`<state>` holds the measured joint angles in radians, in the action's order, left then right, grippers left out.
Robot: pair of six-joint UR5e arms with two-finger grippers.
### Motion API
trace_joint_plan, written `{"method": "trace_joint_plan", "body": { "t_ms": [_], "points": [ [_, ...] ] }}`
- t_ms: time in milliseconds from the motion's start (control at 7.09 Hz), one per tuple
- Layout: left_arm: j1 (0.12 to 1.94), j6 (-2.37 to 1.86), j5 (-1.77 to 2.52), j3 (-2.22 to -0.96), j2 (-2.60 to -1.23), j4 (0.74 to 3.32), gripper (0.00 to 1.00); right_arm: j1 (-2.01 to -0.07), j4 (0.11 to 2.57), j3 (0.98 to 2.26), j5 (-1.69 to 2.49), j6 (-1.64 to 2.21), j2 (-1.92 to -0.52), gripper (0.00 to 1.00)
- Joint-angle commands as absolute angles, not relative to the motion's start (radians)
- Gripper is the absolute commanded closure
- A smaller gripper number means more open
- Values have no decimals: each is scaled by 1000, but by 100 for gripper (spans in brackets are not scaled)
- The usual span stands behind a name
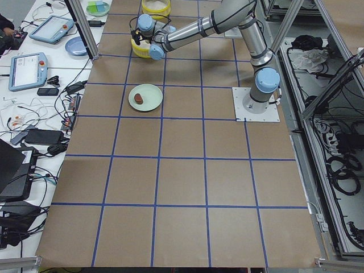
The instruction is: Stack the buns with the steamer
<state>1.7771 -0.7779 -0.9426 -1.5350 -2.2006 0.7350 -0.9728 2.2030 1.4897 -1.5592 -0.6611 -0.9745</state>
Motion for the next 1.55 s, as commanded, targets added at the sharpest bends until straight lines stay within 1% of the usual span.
{"method": "trace_joint_plan", "body": {
  "t_ms": [0, 141, 423, 705, 846, 987, 1269, 1410],
  "points": [
    [1789, -846, -953, -1531, -2217, 721, 14, -982, 2201, 1500, -1556, -632, -1029, 100],
    [1787, -850, -954, -1528, -2203, 721, 6, -982, 2197, 1503, -1552, -618, -1031, 100],
    [1755, -780, -1023, -1485, -2134, 744, 1, -1000, 2140, 1503, -1552, -547, -1069, 100],
    [1616, -398, -1159, -1428, -2038, 1028, 0, -1099, 2083, 1503, -1566, -445, -1136, 100],
    [1536, -244, -1248, -1428, -1993, 1148, 0, -1145, 2041, 1503, -1566, -370, -1164, 100],
    [1476, -135, -1350, -1431, -1977, 1216, 0, -1208, 1995, 1503, -1566, -266, -1198, 100],
    [1440, 9, -1564, -1445, -2002, 1215, 0, -1334, 1971, 1503, -1568, -126, -1216, 100],
    [1437, 44, -1583, -1448, -2029, 1207, 0, -1432, 1986, 1503, -1568, 20, -1216, 100]
  ]
}}
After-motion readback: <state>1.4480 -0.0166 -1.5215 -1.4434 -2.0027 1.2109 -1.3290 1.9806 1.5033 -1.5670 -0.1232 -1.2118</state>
